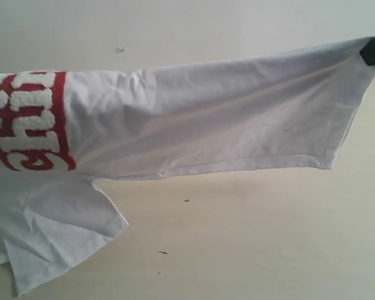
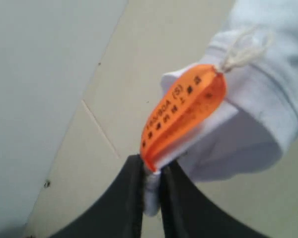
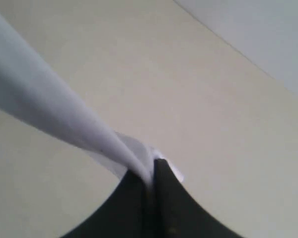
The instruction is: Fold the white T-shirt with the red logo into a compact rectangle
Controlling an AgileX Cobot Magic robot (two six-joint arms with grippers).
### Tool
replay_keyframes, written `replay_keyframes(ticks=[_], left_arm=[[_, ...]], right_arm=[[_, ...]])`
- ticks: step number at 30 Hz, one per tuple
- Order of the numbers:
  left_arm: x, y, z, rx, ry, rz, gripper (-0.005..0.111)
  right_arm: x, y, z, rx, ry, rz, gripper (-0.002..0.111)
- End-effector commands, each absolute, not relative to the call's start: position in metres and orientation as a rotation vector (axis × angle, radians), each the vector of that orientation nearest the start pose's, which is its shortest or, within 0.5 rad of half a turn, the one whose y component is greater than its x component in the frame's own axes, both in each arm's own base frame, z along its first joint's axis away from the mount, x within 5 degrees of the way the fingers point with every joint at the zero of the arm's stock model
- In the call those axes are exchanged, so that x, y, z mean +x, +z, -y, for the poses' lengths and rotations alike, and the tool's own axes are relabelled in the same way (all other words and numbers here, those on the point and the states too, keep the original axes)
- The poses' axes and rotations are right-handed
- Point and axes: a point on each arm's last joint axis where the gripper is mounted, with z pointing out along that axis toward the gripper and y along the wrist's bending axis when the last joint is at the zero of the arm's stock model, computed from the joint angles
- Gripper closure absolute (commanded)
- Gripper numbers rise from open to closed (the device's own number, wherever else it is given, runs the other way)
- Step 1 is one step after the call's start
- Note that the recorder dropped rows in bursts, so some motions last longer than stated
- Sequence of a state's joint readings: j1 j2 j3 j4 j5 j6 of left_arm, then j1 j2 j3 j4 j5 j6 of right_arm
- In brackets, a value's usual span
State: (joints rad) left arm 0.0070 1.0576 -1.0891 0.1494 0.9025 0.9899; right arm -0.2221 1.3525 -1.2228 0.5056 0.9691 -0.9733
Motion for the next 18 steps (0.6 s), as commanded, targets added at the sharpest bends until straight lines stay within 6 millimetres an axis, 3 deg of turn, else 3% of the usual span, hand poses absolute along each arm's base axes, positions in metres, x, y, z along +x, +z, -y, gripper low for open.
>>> replay_keyframes(ticks=[1,5,8,15,18], left_arm=[[0.223,0.356,-0.005,1.328,0.492,-2.179,0.107],[0.247,0.329,-0.010,1.365,0.430,-2.289,0.107],[0.267,0.318,-0.015,1.333,0.457,-2.270,0.107],[0.313,0.312,-0.017,1.197,0.620,-2.022,0.107],[0.333,0.303,-0.017,1.154,0.664,-1.942,0.107]], right_arm=[[0.292,0.332,0.032,-0.489,0.170,-2.432,0.108],[0.306,0.318,0.036,-0.467,0.189,-2.480,0.108],[0.321,0.311,0.040,-0.452,0.195,-2.505,0.108],[0.358,0.296,0.055,-0.399,0.052,-2.420,0.108],[0.371,0.281,0.060,-0.456,-0.007,-2.398,0.108]])
